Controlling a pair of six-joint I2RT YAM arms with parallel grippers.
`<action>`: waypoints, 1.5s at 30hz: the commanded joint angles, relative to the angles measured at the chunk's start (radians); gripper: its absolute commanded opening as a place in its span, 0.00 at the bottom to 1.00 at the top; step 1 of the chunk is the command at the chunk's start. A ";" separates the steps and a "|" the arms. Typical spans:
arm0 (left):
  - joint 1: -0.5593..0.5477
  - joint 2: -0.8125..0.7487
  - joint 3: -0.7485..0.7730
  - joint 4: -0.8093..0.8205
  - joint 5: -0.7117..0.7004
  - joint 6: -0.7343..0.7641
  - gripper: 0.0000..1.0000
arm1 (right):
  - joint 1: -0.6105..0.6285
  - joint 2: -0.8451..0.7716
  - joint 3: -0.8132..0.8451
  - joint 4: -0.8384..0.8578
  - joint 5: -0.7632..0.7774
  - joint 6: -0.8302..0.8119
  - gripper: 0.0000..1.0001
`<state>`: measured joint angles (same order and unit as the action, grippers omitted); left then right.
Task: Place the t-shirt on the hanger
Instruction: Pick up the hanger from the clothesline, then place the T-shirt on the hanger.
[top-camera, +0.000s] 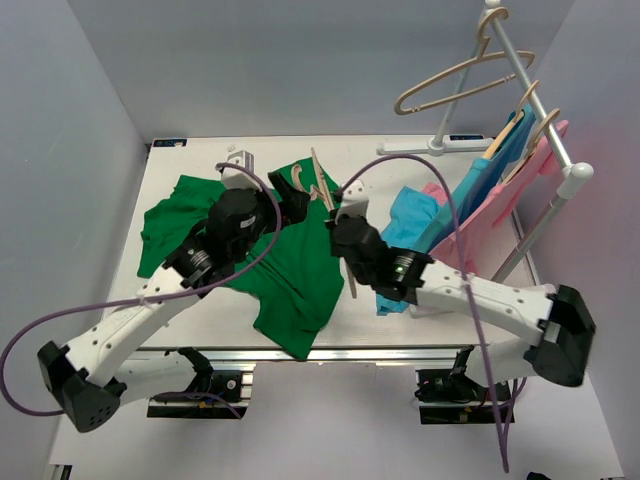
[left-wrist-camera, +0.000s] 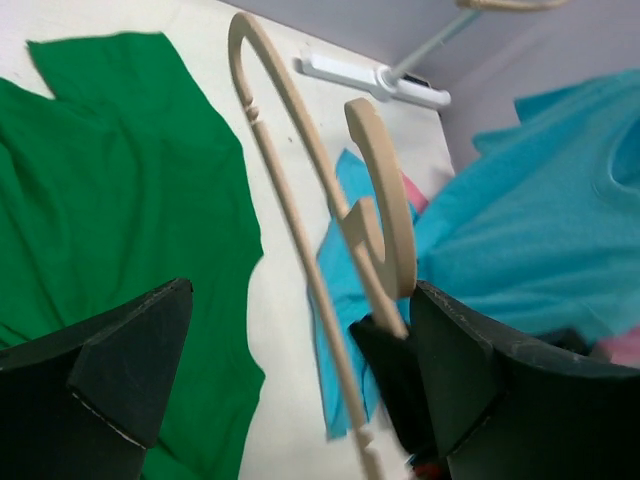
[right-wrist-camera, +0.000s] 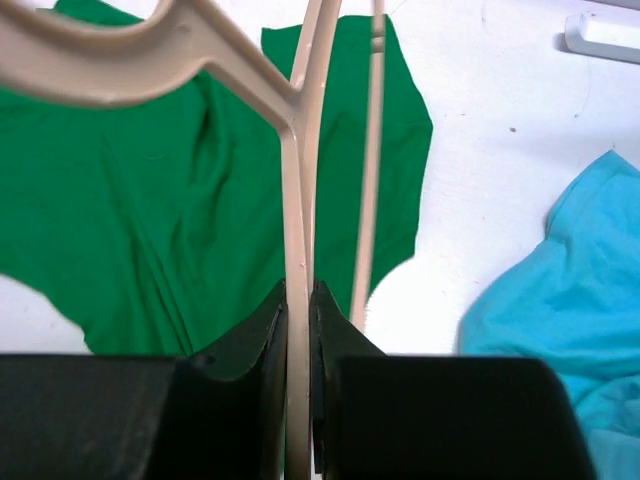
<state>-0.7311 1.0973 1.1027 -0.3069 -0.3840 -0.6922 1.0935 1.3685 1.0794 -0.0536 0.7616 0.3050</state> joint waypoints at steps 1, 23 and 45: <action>0.002 -0.068 -0.043 -0.073 0.063 0.043 0.98 | -0.061 -0.124 -0.041 -0.032 -0.080 0.017 0.00; -0.303 0.538 0.083 -0.278 -0.036 -0.069 0.88 | -0.264 -0.511 -0.173 -0.281 -0.191 0.069 0.00; -0.143 0.980 0.470 -0.167 -0.057 0.350 0.79 | -0.271 -0.718 -0.283 -0.433 -0.214 0.198 0.00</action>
<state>-0.8879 2.0899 1.5234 -0.5247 -0.5354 -0.4282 0.8246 0.6559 0.7811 -0.4778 0.5171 0.4759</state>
